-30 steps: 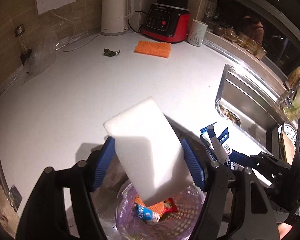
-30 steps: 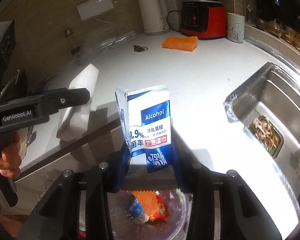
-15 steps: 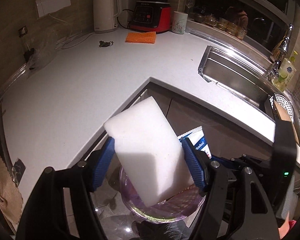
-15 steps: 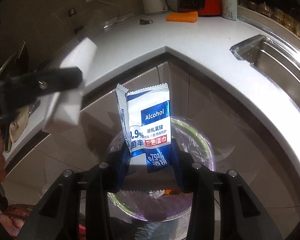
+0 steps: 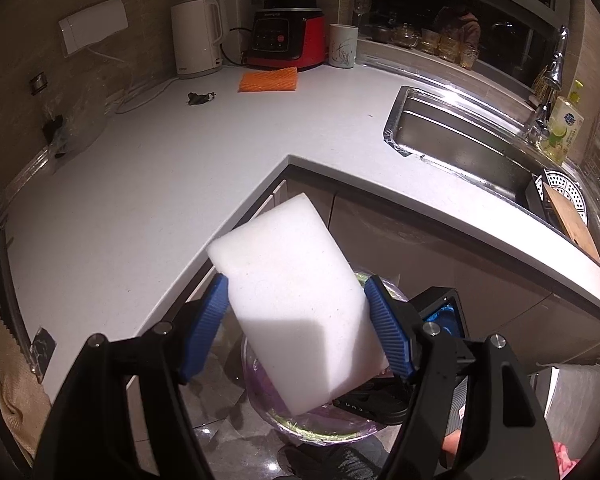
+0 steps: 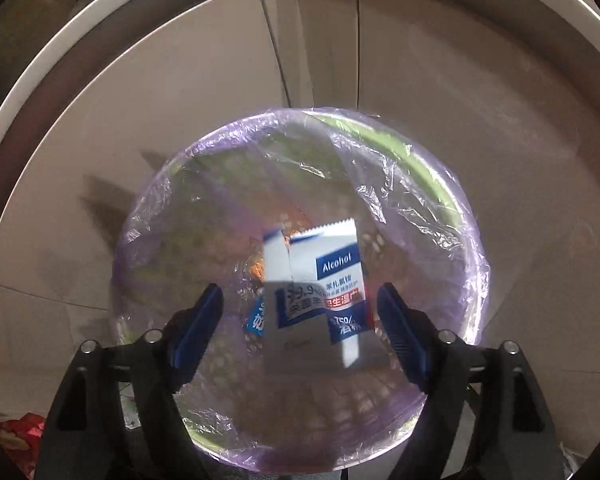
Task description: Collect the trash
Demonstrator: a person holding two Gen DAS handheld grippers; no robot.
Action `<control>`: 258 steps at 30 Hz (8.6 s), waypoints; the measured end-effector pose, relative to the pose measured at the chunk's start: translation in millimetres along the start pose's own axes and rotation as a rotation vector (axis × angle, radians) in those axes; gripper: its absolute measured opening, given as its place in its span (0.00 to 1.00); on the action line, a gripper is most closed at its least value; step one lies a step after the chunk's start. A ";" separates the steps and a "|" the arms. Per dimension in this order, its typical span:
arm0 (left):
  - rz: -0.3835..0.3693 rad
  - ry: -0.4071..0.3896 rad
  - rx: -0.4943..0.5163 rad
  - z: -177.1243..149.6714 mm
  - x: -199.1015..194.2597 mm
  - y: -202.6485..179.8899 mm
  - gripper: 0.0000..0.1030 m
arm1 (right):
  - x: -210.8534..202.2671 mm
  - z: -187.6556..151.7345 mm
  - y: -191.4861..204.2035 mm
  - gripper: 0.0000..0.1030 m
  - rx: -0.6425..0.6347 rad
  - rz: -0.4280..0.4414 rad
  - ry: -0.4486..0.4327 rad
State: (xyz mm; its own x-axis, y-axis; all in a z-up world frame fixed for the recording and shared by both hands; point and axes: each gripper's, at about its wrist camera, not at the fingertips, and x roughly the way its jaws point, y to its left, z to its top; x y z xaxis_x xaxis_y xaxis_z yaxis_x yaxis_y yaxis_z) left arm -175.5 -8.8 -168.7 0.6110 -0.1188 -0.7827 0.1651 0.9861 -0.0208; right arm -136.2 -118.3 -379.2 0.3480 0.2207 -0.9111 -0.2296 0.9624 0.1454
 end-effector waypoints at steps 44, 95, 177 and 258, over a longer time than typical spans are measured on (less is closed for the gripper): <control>0.044 0.045 0.032 91.5 104.2 -7.7 0.93 | -200.4 105.5 -81.9 0.98 0.064 0.005 -0.353; 0.151 0.070 -0.215 309.1 340.0 203.4 0.09 | -62.3 343.3 -134.7 0.98 -0.160 0.211 -0.252; -0.216 0.170 0.188 -65.2 88.9 -17.8 0.03 | -209.0 -6.7 -57.7 0.22 0.085 0.087 -0.337; 0.054 -0.149 0.081 -23.5 -97.4 22.6 0.93 | -126.8 13.9 23.3 0.96 0.090 -0.059 -0.094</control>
State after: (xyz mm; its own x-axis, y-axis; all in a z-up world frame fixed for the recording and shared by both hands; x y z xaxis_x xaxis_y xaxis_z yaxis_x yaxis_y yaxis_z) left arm -249.5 27.7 -107.6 0.7279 -0.0876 -0.6801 0.1868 0.9796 0.0737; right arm -173.0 -121.7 -254.9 0.4432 0.1728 -0.8796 -0.1254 0.9835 0.1301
